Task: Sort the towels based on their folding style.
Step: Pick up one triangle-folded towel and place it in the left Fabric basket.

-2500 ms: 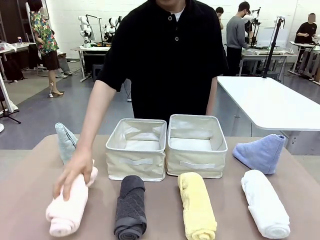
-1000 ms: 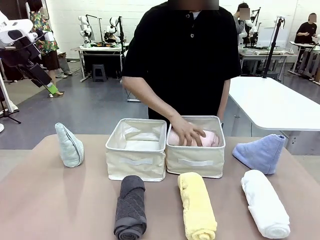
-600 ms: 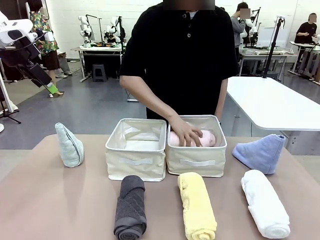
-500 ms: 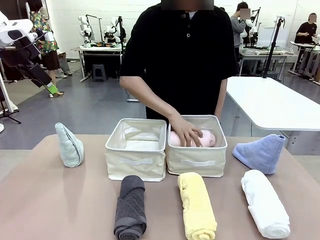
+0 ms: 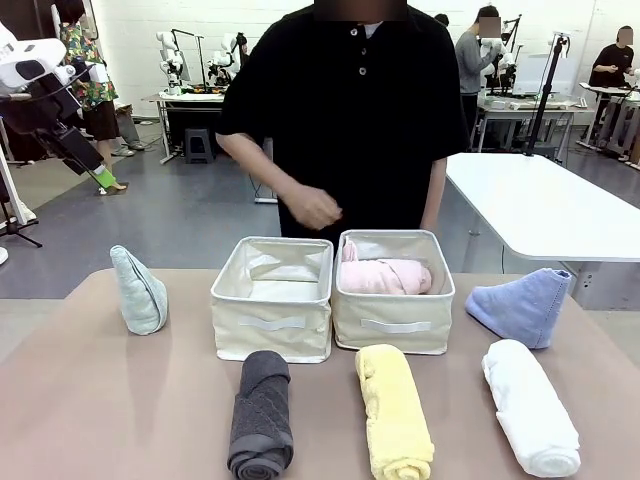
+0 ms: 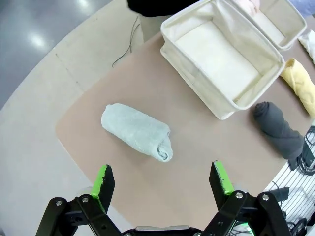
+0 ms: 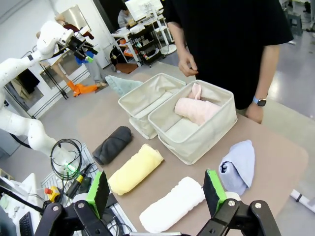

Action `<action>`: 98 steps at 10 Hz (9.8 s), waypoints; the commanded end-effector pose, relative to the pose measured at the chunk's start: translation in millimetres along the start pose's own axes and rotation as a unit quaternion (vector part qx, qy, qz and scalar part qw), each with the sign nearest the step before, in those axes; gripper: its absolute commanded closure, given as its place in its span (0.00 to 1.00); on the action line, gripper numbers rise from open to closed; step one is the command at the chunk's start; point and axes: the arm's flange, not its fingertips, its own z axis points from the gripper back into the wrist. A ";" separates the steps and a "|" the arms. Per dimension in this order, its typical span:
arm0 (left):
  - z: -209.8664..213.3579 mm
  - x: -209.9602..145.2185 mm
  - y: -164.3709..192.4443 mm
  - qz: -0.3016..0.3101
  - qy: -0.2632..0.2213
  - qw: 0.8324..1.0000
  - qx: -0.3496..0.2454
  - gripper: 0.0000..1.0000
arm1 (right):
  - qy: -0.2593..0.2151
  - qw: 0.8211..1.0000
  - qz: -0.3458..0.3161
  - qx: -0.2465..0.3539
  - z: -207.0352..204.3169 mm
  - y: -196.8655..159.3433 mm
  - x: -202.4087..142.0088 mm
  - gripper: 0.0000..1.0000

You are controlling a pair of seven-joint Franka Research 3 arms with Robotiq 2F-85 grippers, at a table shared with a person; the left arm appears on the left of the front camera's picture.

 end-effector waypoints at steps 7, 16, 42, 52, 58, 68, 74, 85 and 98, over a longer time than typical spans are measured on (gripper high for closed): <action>13.3 -8.6 12.5 0.011 0.004 1.000 -0.017 0.00 | -0.005 1.000 0.004 0.005 0.2 -0.7 -0.7 0.00; -21.3 4.0 -36.8 0.274 0.190 0.939 0.081 0.00 | -0.005 1.000 0.004 0.005 0.2 -0.7 -0.7 0.00; -180.8 21.0 15.3 0.401 0.270 0.871 0.093 1.00 | -0.005 1.000 0.004 0.005 0.2 -0.7 -0.7 0.00; 121.7 -63.3 -48.0 0.171 0.256 0.951 0.036 1.00 | -0.005 1.000 0.004 0.005 0.2 -0.7 -0.7 0.00; 129.7 -45.8 -49.8 0.203 0.298 0.928 0.095 1.00 | -0.005 1.000 0.004 0.005 0.2 -0.7 -0.7 0.00; 96.2 100.1 -181.9 -0.465 0.191 0.864 0.028 0.82 | -0.005 1.000 0.004 0.005 0.2 -0.7 -0.7 0.00; 69.5 112.3 -196.9 -0.466 0.212 0.859 0.032 0.82 | -0.005 1.000 0.004 0.005 0.2 -0.7 -0.7 0.00; -92.3 197.7 -208.0 -0.515 0.249 0.820 0.005 0.82 | -0.005 1.000 0.004 0.005 0.2 -0.7 -0.7 0.00; -161.5 206.8 -199.5 -0.532 0.266 0.801 -0.063 0.82 | -0.005 1.000 0.004 0.005 0.2 -0.7 -0.7 0.00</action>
